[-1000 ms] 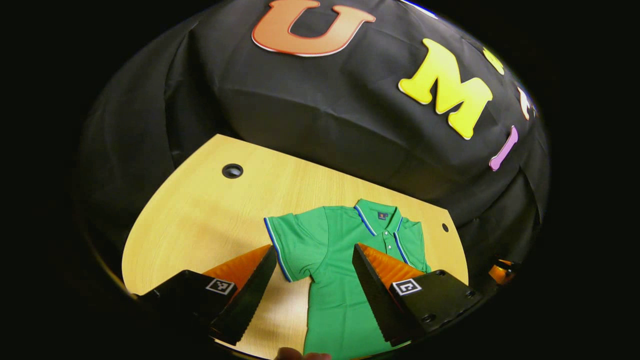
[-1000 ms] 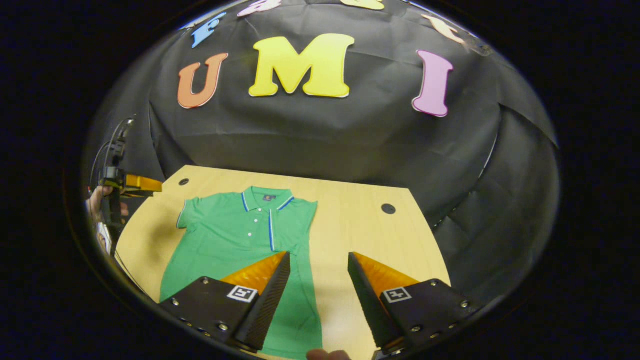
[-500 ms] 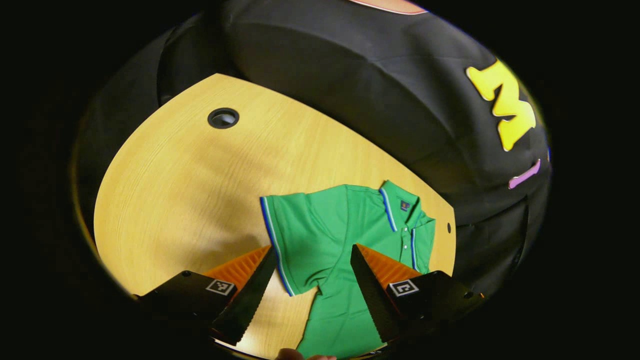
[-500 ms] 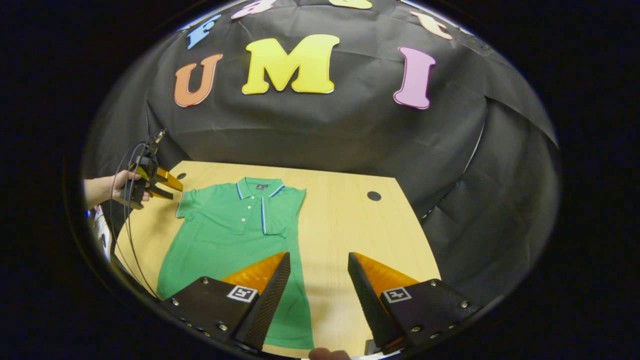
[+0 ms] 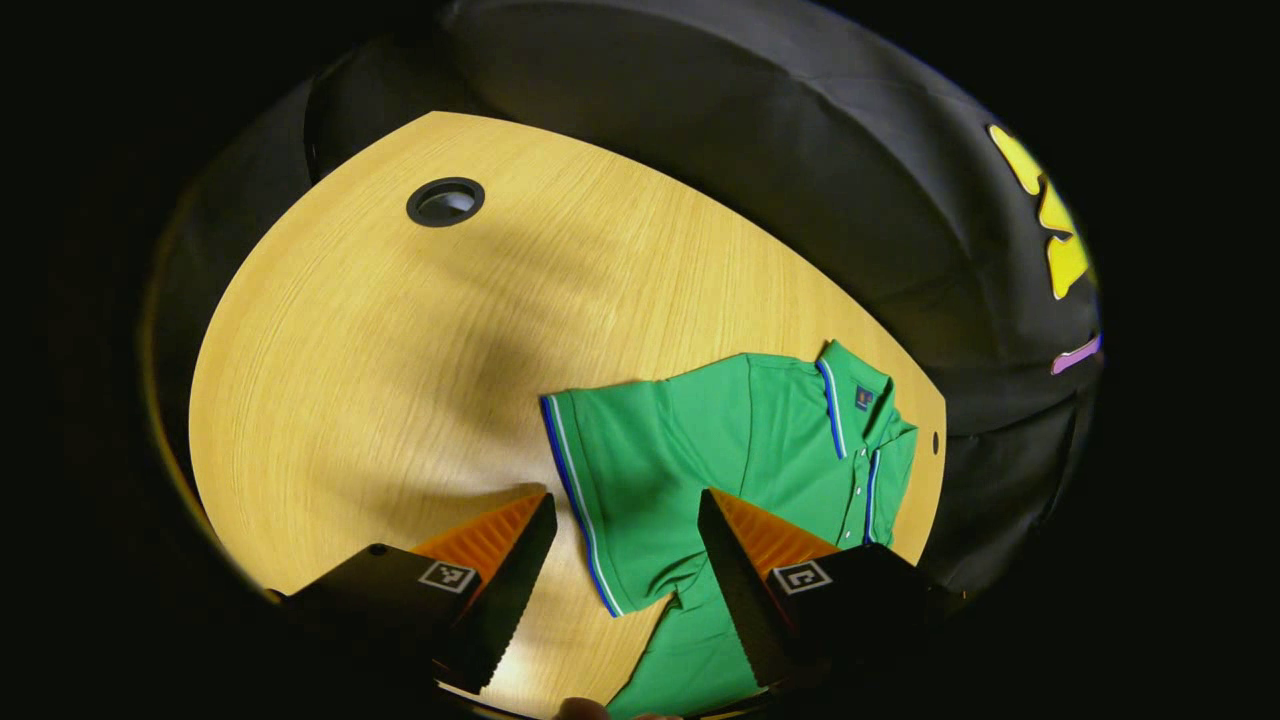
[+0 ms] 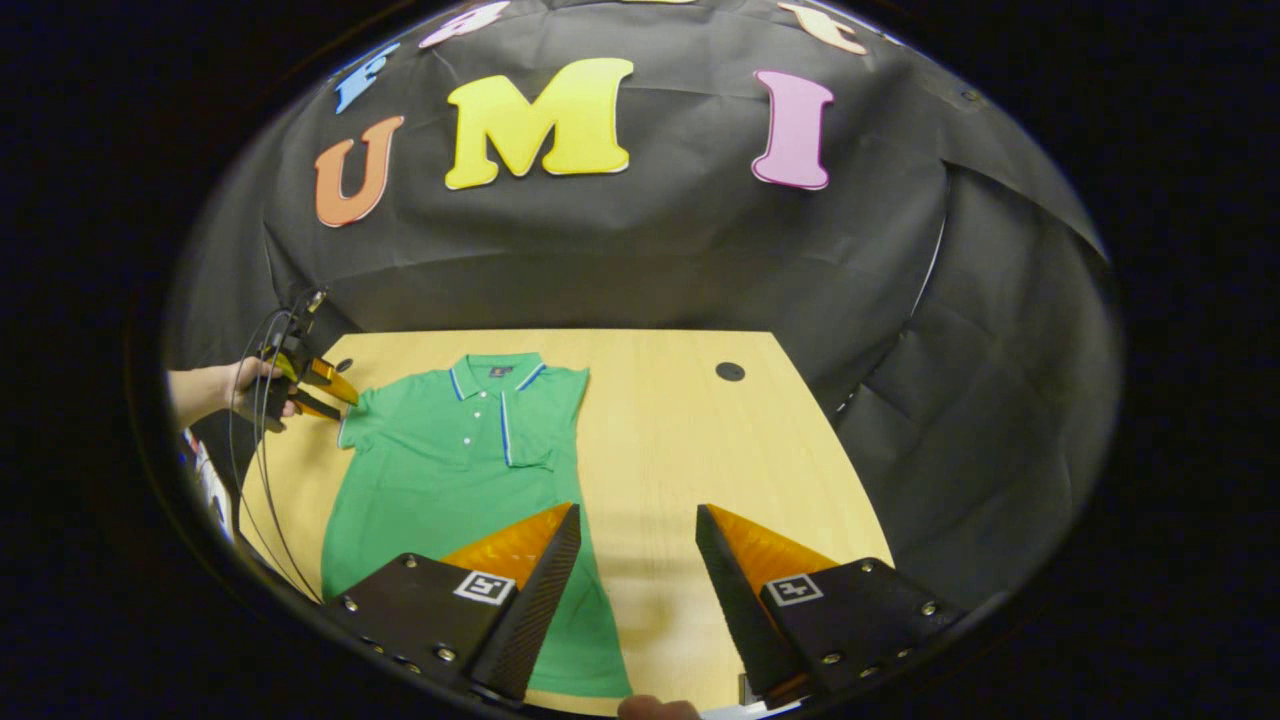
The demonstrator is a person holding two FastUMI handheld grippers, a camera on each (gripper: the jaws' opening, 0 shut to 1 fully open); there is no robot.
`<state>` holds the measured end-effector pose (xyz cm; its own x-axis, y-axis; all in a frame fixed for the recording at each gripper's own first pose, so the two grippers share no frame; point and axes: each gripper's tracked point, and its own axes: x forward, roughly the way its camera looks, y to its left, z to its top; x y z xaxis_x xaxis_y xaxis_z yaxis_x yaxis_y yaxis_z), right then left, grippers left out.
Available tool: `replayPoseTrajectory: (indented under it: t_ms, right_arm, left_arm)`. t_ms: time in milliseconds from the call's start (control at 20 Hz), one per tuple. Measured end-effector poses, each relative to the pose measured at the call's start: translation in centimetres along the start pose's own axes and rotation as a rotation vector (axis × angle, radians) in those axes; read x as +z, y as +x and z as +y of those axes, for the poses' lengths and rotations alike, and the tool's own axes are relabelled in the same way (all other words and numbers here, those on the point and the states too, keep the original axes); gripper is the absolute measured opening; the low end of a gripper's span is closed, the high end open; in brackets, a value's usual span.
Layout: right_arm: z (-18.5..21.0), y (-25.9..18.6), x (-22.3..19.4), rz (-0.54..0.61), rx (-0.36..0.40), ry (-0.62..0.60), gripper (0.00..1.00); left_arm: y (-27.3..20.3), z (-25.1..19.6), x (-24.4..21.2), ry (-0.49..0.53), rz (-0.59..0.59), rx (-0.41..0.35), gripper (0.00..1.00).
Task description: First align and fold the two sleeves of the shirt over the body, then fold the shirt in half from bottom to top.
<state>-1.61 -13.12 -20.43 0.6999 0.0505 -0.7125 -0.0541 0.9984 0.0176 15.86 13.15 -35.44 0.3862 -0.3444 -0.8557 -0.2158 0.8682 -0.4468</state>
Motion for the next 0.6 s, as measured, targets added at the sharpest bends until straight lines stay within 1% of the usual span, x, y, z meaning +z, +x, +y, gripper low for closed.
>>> replayPoseTrajectory:
  t_ms: [100,150,200,350,550,600]
  right_arm:
    - [-0.7,0.4,0.0,0.001,-0.008,0.002,0.76]
    - [-1.0,0.5,-0.1,0.003,-0.013,0.003,0.76]
    - [-1.4,0.7,-0.2,0.006,-0.018,0.007,0.76]
    - [-2.2,1.2,-1.1,0.025,-0.030,0.030,0.76]
    - [-3.1,1.6,-1.5,0.027,-0.040,0.050,0.76]
    - [-3.3,1.7,-1.5,0.027,-0.043,0.056,0.76]
  left_arm:
    - [0.4,0.2,-0.3,-0.003,0.016,0.016,0.92]
    - [0.5,0.1,0.0,0.005,0.006,0.022,0.92]
    - [0.6,0.0,0.1,0.013,0.003,0.026,0.89]
    - [1.1,-0.2,-0.2,0.038,0.012,0.065,0.88]
    - [1.7,0.2,-0.4,0.084,0.034,0.170,0.75]
    - [1.8,0.4,-0.5,0.098,0.039,0.198,0.68]
